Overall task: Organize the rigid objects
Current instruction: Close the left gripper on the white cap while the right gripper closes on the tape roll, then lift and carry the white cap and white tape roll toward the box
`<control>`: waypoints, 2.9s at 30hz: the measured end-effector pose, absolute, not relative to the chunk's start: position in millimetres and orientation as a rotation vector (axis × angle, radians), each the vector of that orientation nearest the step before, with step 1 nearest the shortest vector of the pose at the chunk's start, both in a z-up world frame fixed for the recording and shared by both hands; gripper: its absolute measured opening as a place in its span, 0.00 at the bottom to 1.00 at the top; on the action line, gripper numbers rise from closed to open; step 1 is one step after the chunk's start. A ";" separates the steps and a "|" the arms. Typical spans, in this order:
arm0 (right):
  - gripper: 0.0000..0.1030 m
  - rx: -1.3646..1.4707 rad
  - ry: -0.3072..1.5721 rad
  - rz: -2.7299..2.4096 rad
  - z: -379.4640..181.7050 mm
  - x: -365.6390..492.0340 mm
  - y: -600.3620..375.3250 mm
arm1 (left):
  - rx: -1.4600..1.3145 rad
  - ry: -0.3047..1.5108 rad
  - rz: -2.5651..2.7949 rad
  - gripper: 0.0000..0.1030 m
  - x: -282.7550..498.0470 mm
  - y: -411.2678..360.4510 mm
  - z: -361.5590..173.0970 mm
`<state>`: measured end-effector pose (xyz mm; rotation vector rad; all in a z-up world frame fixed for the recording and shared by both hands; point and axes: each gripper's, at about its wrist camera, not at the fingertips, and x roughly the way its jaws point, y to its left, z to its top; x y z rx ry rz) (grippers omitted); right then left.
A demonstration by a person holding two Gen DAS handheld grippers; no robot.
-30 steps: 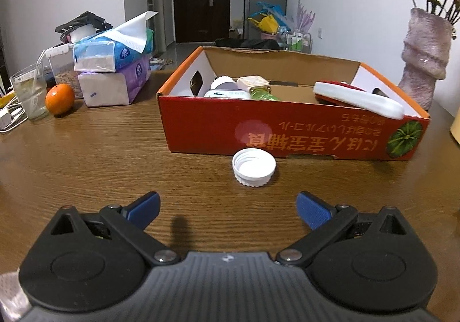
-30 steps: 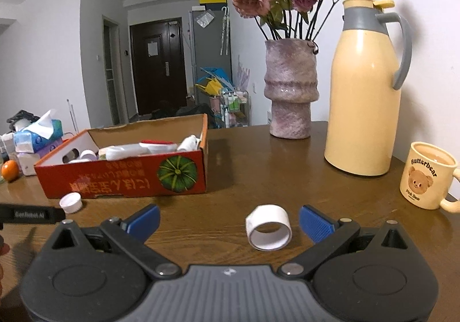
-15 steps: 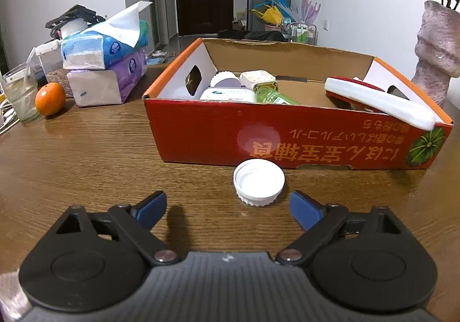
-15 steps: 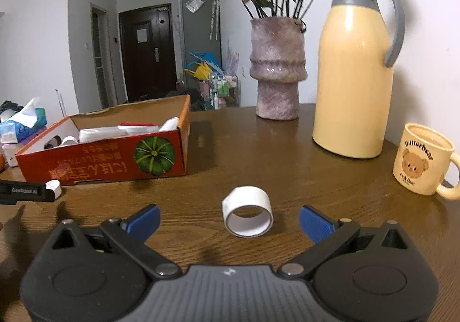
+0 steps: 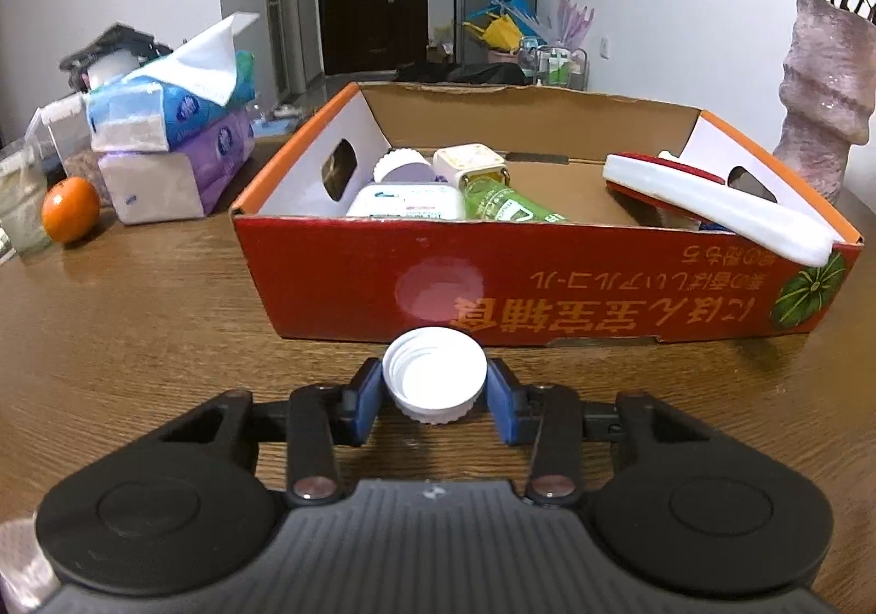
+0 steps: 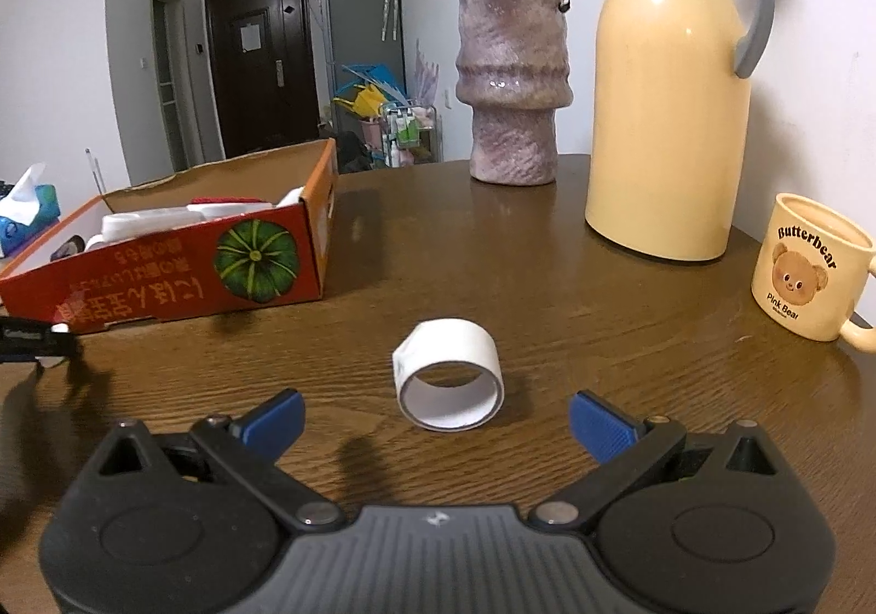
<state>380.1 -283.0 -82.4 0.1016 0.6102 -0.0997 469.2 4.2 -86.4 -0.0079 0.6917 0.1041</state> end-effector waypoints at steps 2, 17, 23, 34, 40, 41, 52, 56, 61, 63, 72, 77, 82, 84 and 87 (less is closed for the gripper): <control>1.00 0.108 0.622 -0.102 -84.6 382.6 -284.3 | -0.013 0.680 0.103 0.40 466.6 4.8 -84.3; 0.97 0.169 0.667 -0.129 -90.7 395.2 -296.9 | -0.029 0.592 0.078 0.40 427.4 11.9 -62.0; 0.80 0.188 0.647 -0.108 -89.6 398.7 -299.8 | -0.020 0.570 0.068 0.40 411.3 12.2 -58.2; 0.41 0.182 0.608 -0.067 -85.9 395.8 -295.6 | -0.022 0.556 0.074 0.40 396.8 15.7 -54.7; 0.41 0.161 0.553 -0.057 -81.0 387.8 -289.3 | -0.022 0.536 0.076 0.40 390.8 15.4 -49.7; 0.41 0.160 0.543 -0.057 -80.3 386.5 -287.6 | -0.022 0.533 0.075 0.40 389.6 15.3 -48.8; 0.41 0.129 0.461 -0.004 -70.4 373.1 -256.2 | -0.011 0.473 0.058 0.40 377.8 6.9 -33.5; 0.41 0.128 0.436 0.035 -63.8 368.2 -241.6 | -0.021 0.458 0.052 0.40 376.2 4.4 -27.3; 0.41 0.121 0.403 0.089 -55.2 360.9 -223.6 | -0.027 0.438 0.048 0.40 375.0 -0.1 -20.1; 0.41 0.116 0.392 0.107 -51.6 359.6 -217.3 | -0.029 0.429 0.045 0.40 374.7 -1.9 -17.3; 0.41 0.103 0.346 0.167 -35.4 360.0 -195.7 | -0.055 0.399 0.036 0.40 380.7 -9.1 -5.3; 0.41 0.107 0.330 0.183 -27.5 366.3 -190.5 | -0.064 0.384 0.046 0.40 387.4 -10.1 -0.9; 0.41 0.111 0.300 0.191 -18.4 377.4 -184.5 | -0.088 0.396 0.045 0.40 400.6 -8.4 -0.1; 0.41 0.114 0.293 0.195 -16.5 382.7 -181.9 | -0.095 0.395 0.048 0.40 405.5 -7.4 0.3; 0.41 0.117 0.293 0.203 -15.4 391.4 -178.9 | -0.104 0.393 0.052 0.40 414.2 -5.7 1.3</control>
